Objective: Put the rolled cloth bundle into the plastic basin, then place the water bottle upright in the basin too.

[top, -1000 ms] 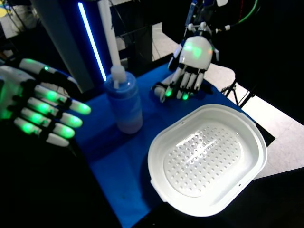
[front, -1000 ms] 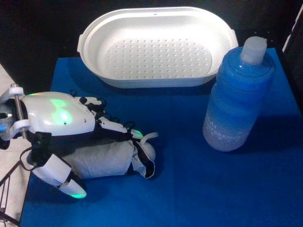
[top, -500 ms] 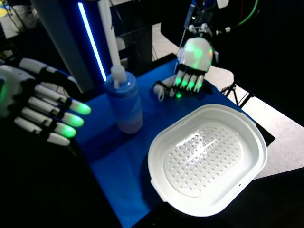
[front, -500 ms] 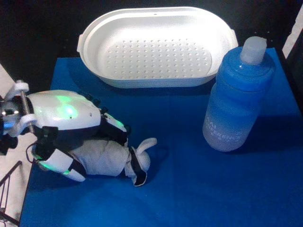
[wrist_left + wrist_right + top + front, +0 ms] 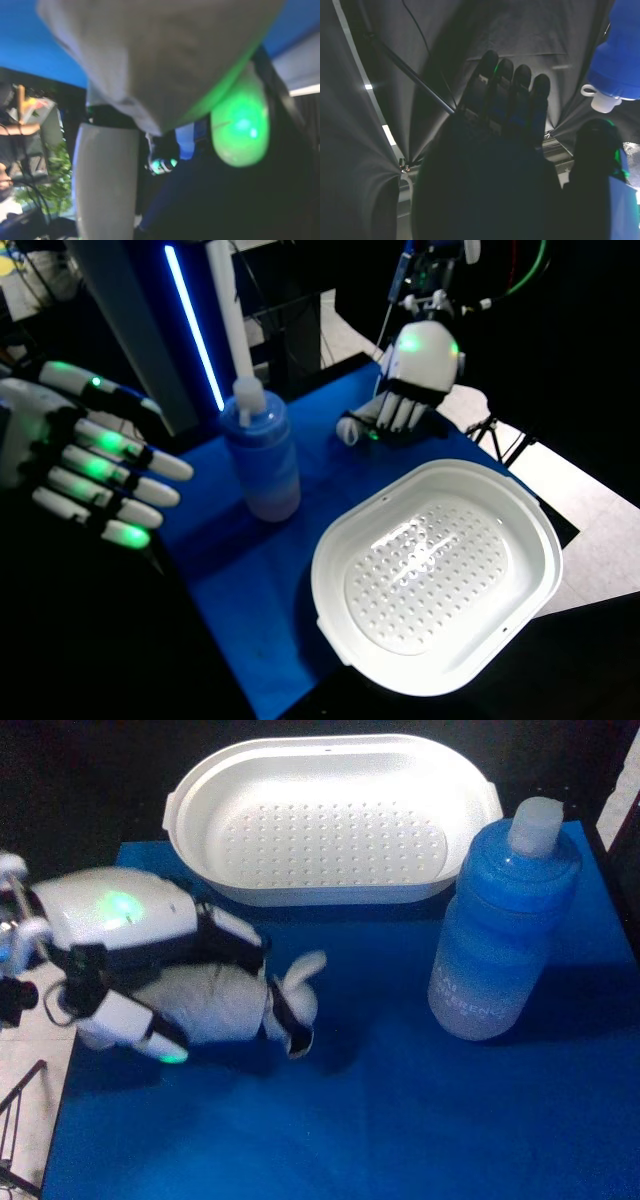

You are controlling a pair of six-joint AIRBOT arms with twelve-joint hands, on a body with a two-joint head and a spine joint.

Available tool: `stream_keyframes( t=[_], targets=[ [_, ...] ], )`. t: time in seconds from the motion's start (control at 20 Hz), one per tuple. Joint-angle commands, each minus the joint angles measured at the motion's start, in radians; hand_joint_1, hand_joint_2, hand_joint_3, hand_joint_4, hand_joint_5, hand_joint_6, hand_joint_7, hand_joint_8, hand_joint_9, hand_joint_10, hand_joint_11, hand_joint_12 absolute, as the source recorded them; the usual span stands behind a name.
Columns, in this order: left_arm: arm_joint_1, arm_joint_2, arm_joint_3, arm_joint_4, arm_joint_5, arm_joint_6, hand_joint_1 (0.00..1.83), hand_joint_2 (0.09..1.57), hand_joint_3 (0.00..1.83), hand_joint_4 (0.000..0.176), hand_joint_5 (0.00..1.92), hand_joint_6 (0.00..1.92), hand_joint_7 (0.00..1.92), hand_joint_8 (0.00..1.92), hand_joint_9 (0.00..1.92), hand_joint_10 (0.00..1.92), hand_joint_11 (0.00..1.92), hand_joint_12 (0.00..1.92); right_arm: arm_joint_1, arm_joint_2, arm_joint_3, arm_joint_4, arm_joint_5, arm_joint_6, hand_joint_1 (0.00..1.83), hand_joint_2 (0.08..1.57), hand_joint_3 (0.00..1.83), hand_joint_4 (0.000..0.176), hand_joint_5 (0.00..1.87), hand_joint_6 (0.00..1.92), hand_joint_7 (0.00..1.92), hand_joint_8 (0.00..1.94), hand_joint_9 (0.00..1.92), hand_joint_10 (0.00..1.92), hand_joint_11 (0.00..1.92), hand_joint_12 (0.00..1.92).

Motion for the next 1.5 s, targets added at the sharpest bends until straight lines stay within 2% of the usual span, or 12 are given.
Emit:
stream_keyframes(
  t=[0.0,0.1,0.25,0.35,0.4,0.5,0.55,0.7,0.8,0.95,1.05,1.45],
  targets=[
    [-0.029,0.016,-0.006,-0.050,-0.174,0.000,1.71,1.10,0.00,0.160,0.74,1.92,1.04,1.92,1.39,1.92,1.56,1.92,0.007,0.000,0.004,0.003,0.126,0.007,0.11,1.50,0.00,0.014,0.31,0.00,0.26,0.00,0.21,0.00,0.00,0.47],
    [-0.070,0.032,-0.008,-0.053,-0.205,0.008,1.77,1.10,0.00,0.158,0.74,1.92,1.03,1.92,1.35,1.92,1.53,1.92,0.007,-0.002,0.006,0.003,0.123,0.007,0.12,1.50,0.00,0.017,0.30,0.00,0.25,0.00,0.20,0.00,0.00,0.48],
    [-0.157,0.041,0.000,-0.115,-0.247,0.111,1.14,1.14,0.00,0.132,0.82,1.92,1.14,1.92,1.43,1.92,1.55,1.92,0.007,-0.011,0.016,0.003,0.122,0.007,0.11,1.49,0.00,0.030,0.31,0.00,0.27,0.00,0.24,0.01,0.00,0.71],
    [-0.213,0.024,0.026,-0.164,-0.262,0.165,1.81,1.12,0.00,0.141,0.80,1.92,1.12,1.92,1.41,1.92,1.53,1.92,0.007,-0.014,0.019,0.002,0.122,0.007,0.12,1.49,0.00,0.029,0.32,0.00,0.28,0.00,0.27,0.01,0.00,0.87],
    [-0.230,0.011,0.041,-0.198,-0.263,0.200,1.83,1.13,0.00,0.143,0.81,1.92,1.11,1.92,1.41,1.92,1.52,1.92,0.007,-0.017,0.021,0.002,0.122,0.007,0.11,1.49,0.00,0.035,0.32,0.00,0.27,0.00,0.28,0.01,0.00,0.91],
    [-0.262,-0.036,0.089,-0.278,-0.260,0.258,1.83,1.12,0.00,0.087,0.73,1.92,1.02,1.92,1.31,1.92,1.39,1.92,0.008,-0.022,0.025,0.001,0.122,0.007,0.13,1.48,0.00,0.045,0.32,0.00,0.27,0.00,0.29,0.00,0.00,1.00],
    [-0.272,-0.076,0.132,-0.315,-0.253,0.267,1.83,1.14,0.01,0.007,0.75,1.92,0.99,1.92,1.29,1.92,1.38,1.92,0.008,-0.025,0.028,0.001,0.122,0.007,0.13,1.48,0.00,0.043,0.33,0.00,0.28,0.00,0.29,0.00,0.00,1.00],
    [-0.307,-0.170,0.234,-0.357,-0.192,0.267,1.73,1.16,0.00,0.019,0.51,1.92,0.67,1.92,1.02,1.92,1.21,1.92,0.008,-0.030,0.035,-0.001,0.122,0.007,0.11,1.49,0.00,0.040,0.32,0.00,0.28,0.00,0.31,0.01,0.00,1.05],
    [-0.325,-0.257,0.324,-0.384,-0.129,0.267,1.79,1.11,0.00,0.043,0.58,1.92,0.73,1.92,1.14,1.92,1.30,1.92,0.008,-0.034,0.041,-0.002,0.122,0.007,0.12,1.49,0.00,0.048,0.32,0.00,0.28,0.00,0.32,0.00,0.00,1.06],
    [-0.362,-0.362,0.443,-0.385,-0.010,0.267,1.79,1.07,0.00,0.148,0.93,1.92,1.12,1.92,1.37,1.92,1.42,1.92,0.008,-0.037,0.045,-0.004,0.122,0.007,0.14,1.48,0.00,0.011,0.34,0.00,0.29,0.00,0.32,0.00,0.00,1.01],
    [-0.375,-0.428,0.526,-0.385,0.071,0.267,1.77,1.10,0.01,0.174,0.97,1.92,1.20,1.92,1.41,1.92,1.48,1.92,0.008,-0.037,0.047,-0.004,0.122,0.008,0.15,1.49,0.00,0.002,0.33,0.00,0.28,0.00,0.29,0.00,0.00,0.92],
    [-0.346,-0.616,0.760,-0.431,0.262,0.264,1.76,1.15,0.01,0.176,0.78,1.92,0.97,1.92,1.24,1.92,1.44,1.92,0.010,-0.047,0.057,-0.006,0.122,0.020,0.16,1.48,0.00,0.016,0.36,0.00,0.29,0.00,0.34,0.01,0.00,1.13]
  ],
)
